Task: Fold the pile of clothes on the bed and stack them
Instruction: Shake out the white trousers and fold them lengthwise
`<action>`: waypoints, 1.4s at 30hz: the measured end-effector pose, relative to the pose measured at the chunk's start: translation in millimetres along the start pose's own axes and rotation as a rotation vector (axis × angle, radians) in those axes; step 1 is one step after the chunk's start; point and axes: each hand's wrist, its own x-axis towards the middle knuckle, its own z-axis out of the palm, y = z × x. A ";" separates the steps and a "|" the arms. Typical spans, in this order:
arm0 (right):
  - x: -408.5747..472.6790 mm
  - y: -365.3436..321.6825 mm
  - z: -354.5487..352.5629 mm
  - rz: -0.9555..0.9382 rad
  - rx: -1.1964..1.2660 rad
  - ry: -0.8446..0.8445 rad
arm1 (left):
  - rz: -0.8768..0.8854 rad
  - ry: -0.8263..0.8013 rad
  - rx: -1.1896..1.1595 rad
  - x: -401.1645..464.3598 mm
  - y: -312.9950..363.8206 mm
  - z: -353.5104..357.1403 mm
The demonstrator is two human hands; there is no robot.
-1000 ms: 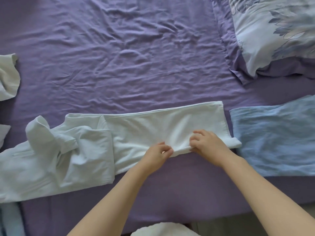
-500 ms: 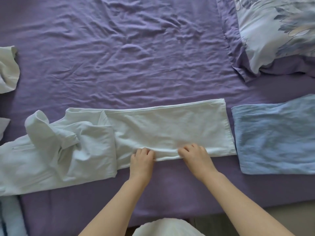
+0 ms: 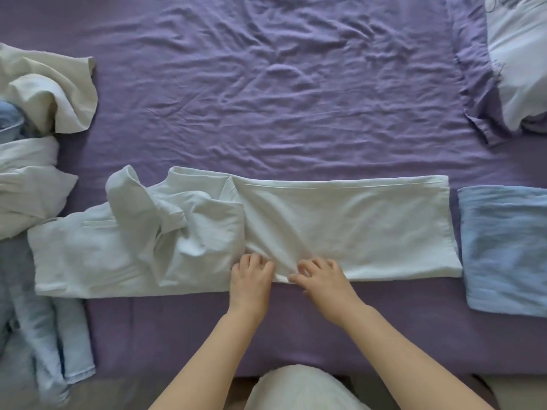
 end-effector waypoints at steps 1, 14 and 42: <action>1.3 -4.1 1.4 0.006 -0.016 -0.018 | -0.001 0.010 -0.011 -0.8 -6.6 1.4; 156.9 -13.1 -81.7 0.125 -0.092 0.236 | 0.301 -0.010 -0.041 7.9 -37.3 -0.9; 126.9 126.2 -120.8 0.137 -0.277 0.548 | 0.195 -0.008 0.098 78.9 -35.5 -6.0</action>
